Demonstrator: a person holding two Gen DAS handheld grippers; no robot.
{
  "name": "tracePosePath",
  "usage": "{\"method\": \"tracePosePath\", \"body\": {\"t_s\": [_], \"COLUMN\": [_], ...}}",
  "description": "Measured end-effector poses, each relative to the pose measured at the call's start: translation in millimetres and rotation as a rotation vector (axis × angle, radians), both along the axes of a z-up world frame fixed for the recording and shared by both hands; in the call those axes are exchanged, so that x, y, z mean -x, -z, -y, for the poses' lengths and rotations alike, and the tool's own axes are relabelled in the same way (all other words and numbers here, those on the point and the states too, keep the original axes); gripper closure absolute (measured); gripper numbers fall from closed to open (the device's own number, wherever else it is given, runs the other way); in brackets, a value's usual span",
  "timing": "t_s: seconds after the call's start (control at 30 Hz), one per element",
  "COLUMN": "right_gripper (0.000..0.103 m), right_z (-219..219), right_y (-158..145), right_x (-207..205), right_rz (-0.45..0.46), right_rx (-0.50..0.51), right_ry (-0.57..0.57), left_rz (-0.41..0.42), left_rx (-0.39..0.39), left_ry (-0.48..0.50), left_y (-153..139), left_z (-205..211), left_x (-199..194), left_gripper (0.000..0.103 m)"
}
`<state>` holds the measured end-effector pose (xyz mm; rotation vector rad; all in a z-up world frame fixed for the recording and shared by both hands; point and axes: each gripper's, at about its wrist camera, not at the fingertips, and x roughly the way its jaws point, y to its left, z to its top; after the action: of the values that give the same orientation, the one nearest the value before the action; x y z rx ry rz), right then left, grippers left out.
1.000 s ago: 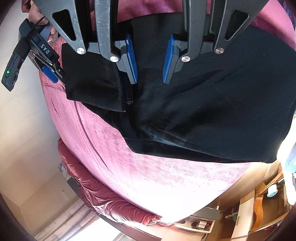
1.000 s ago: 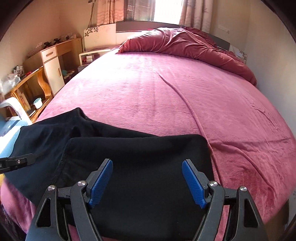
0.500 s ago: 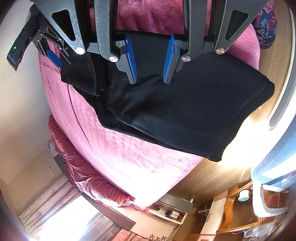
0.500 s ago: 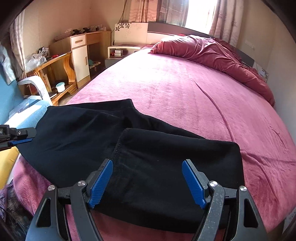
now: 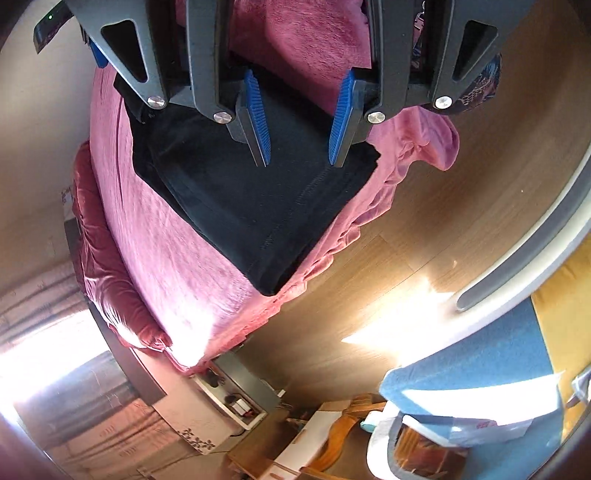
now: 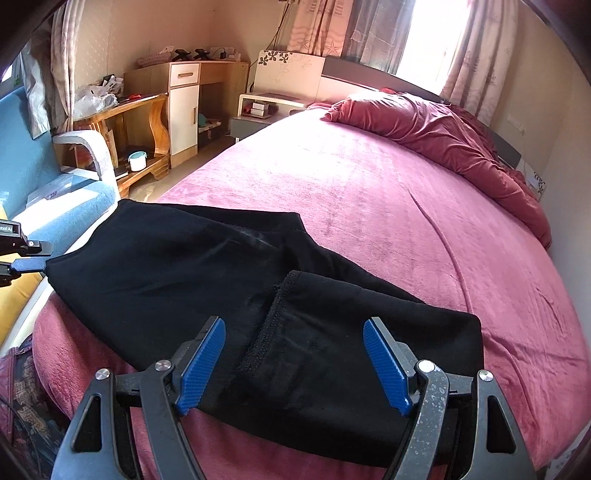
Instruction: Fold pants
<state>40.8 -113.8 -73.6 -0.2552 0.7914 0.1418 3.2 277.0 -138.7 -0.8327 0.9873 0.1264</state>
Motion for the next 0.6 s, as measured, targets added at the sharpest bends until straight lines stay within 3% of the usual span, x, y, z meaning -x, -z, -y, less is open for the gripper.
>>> {"method": "tracePosePath", "body": {"t_s": [0.07, 0.1, 0.17, 0.6], "right_gripper": [0.025, 0.025, 0.025, 0.025], "right_z": [-2, -2, -3, 0], "right_y": [0, 0, 1, 19], "right_x": [1, 1, 1, -8], "right_rz": [0.0, -0.001, -0.007, -0.066], "right_rx": [0.004, 0.002, 0.0, -0.002], "right_ry": [-0.001, -0.002, -0.003, 0.008], "left_rz": [0.003, 0.012, 0.032, -0.016], "left_rx": [0.035, 0.051, 0.074, 0.141], "left_ry": [-0.019, -0.025, -0.037, -0.037], "left_y": [8, 10, 13, 40], "left_z": [-5, -6, -7, -5], "left_x": [1, 1, 2, -17], "left_gripper": [0.064, 0.044, 0.016, 0.021]}}
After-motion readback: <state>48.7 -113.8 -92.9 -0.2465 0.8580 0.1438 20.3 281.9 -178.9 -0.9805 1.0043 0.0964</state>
